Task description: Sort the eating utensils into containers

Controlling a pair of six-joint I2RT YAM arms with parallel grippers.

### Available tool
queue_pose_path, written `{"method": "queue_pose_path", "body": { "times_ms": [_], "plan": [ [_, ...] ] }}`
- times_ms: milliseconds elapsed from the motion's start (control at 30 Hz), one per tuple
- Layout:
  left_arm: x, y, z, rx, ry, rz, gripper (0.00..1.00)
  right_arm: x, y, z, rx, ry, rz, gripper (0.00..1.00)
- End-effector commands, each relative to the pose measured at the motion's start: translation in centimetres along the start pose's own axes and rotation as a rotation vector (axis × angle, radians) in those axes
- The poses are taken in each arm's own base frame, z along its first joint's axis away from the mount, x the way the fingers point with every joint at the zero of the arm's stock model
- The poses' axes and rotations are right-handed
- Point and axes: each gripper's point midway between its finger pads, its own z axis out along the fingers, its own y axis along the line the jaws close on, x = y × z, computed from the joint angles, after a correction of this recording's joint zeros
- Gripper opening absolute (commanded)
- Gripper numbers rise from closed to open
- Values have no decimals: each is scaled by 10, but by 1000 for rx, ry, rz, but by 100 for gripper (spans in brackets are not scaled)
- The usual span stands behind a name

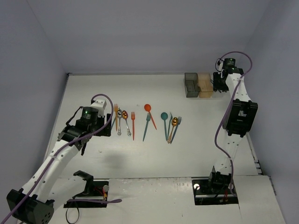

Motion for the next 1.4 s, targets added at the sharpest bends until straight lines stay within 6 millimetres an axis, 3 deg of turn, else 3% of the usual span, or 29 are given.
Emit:
{"method": "queue_pose_path", "body": {
  "times_ms": [0,100,267,433,567,767,1033,1233,1367],
  "plan": [
    [-6,4,17,-21,23,-8,70,-59,18,-108,-15,-247,31,44],
    [-6,4,28,-6,59,-9,70,-57,50,-134,-78,-279,15,47],
    [-9,7,55,2,103,-31,65,-32,90,-169,-172,-316,6,50],
    [0,12,89,-9,188,-32,60,-9,110,-206,-273,-381,39,50],
    [2,10,113,-3,254,-11,60,13,120,-224,-312,-409,29,51],
    [4,15,150,-27,328,15,59,41,124,-234,-332,-428,27,51],
    [9,29,177,-35,392,-10,49,63,130,-244,-371,-440,23,52],
    [20,30,188,-37,431,-5,38,68,132,-245,-373,-446,13,52],
    [31,26,193,-29,466,-17,23,68,132,-245,-369,-450,11,52]
  ]
}}
